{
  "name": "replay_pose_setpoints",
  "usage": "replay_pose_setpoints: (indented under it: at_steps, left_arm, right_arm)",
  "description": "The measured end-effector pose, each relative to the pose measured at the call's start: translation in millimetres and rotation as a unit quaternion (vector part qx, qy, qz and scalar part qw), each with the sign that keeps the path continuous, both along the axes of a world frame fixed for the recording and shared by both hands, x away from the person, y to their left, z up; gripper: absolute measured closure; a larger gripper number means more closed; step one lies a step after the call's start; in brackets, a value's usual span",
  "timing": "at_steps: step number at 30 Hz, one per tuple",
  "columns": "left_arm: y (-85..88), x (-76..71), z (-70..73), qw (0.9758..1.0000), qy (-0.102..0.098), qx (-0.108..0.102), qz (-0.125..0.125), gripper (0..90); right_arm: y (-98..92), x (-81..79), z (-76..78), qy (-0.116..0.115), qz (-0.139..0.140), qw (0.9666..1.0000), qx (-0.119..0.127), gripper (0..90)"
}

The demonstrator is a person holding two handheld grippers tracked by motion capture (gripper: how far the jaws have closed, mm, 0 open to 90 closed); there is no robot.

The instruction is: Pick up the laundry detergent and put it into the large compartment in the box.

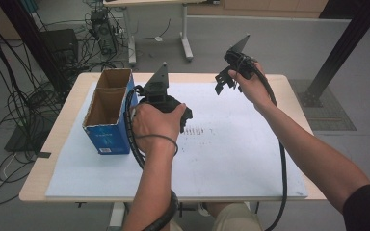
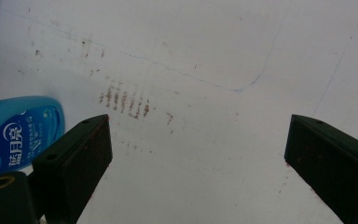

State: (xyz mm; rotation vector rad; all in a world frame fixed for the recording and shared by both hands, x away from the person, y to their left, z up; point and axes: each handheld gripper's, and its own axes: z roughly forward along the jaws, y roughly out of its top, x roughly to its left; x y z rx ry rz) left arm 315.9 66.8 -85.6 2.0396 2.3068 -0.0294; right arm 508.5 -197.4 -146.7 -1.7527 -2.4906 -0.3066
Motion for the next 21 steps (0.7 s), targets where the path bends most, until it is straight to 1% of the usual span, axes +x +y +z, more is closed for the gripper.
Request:
replay_pose_setpoints:
  at_steps: [4,18,21]
  left_arm:
    - [-0.8,0.5,0.8,1.0000,0.001,0.001,0.000,7.2]
    - [-4.2,2.0,7.4,1.0000,-0.006,0.008,0.002,7.1]
    - [-4.0,3.7,8.1,0.9999,-0.004,0.009,0.002,7.1]
  right_arm:
    - [-1.3,-0.8,0.6,-0.002,0.000,1.0000,0.001,7.6]
    - [-2.0,-3.2,4.1,-0.003,0.002,1.0000,0.004,7.6]
    - [-2.8,-3.2,5.4,-0.002,0.001,1.0000,0.005,7.6]
